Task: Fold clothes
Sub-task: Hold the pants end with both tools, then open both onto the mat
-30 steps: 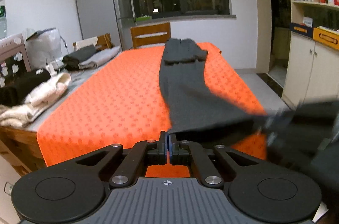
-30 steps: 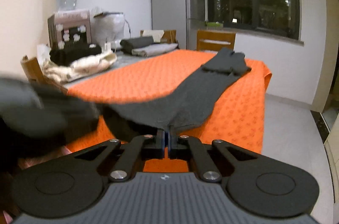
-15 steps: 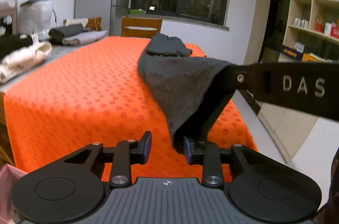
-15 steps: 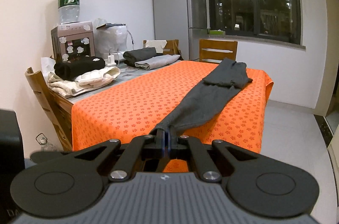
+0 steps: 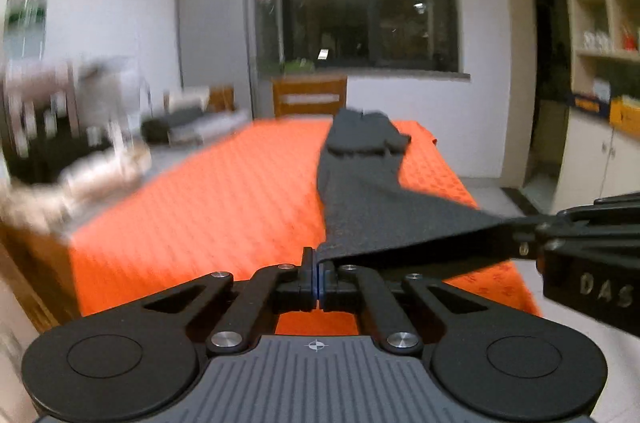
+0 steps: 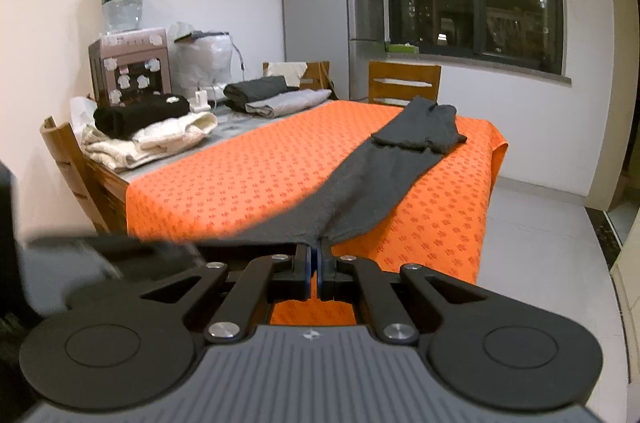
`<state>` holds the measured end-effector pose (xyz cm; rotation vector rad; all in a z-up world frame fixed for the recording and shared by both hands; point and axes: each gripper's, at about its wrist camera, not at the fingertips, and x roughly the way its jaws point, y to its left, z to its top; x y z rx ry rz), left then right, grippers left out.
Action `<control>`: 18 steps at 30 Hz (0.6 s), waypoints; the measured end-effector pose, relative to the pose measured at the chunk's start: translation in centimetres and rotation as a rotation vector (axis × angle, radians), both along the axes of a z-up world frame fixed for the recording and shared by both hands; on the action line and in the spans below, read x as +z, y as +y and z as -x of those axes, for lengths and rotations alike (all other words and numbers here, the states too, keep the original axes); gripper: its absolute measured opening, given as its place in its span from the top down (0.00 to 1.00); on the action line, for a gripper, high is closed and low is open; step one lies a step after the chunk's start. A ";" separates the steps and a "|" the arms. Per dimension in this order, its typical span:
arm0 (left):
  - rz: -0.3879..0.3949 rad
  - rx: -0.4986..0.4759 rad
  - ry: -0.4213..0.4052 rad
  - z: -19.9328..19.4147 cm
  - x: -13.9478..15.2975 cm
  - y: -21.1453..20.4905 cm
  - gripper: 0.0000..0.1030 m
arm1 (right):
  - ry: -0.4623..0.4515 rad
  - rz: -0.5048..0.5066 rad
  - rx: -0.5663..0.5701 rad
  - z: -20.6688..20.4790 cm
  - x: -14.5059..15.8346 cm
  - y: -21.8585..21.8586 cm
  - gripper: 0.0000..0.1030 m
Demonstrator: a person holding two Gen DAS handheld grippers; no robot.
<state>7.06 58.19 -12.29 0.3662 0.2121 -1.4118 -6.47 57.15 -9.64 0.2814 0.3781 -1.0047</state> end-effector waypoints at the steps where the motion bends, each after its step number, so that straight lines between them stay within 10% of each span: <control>1: 0.001 0.000 -0.033 0.2 0.1 0.2 0.97 | 0.008 -0.004 0.003 -0.1 -0.2 0.2 0.97; 18: -0.119 0.011 -0.091 0.3 -5.9 0.5 0.94 | 0.149 -0.068 0.043 -2.6 -7.7 1.5 0.96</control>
